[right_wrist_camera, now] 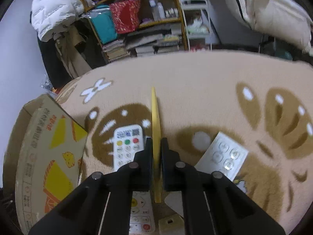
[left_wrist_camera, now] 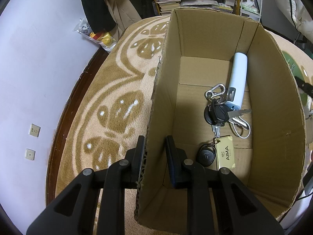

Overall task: Organize rigid objects
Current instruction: 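Carry the yellow fan into the box and release it with the right tool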

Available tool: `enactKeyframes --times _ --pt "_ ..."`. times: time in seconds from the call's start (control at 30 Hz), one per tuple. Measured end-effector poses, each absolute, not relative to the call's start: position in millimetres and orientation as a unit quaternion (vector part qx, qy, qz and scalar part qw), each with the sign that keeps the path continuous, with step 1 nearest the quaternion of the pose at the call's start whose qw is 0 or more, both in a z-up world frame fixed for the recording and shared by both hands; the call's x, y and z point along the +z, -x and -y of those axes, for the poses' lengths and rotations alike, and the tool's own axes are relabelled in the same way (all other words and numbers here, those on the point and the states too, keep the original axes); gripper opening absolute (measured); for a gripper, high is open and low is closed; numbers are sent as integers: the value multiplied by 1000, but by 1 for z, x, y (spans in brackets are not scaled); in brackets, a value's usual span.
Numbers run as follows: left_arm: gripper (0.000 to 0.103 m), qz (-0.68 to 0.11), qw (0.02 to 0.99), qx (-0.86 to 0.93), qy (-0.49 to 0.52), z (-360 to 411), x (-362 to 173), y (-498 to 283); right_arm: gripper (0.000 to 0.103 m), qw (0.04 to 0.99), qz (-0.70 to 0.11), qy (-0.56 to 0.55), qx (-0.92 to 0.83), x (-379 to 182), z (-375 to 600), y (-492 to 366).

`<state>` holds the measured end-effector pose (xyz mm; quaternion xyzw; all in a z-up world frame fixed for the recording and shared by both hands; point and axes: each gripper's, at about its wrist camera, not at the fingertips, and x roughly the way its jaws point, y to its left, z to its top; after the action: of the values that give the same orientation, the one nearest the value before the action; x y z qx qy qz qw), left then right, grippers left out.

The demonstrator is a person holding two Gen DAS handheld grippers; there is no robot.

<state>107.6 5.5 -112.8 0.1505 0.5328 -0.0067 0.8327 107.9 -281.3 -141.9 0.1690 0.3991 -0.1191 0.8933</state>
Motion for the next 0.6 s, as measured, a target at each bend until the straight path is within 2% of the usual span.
enactKeyframes --times 0.13,0.6 --pt "21 -534 832 -6 -149 -6 -113 -108 8 906 -375 -156 -118 -120 272 -99" --pt "21 -536 831 -7 -145 -7 -115 -111 9 932 -292 -213 -28 -44 228 -63"
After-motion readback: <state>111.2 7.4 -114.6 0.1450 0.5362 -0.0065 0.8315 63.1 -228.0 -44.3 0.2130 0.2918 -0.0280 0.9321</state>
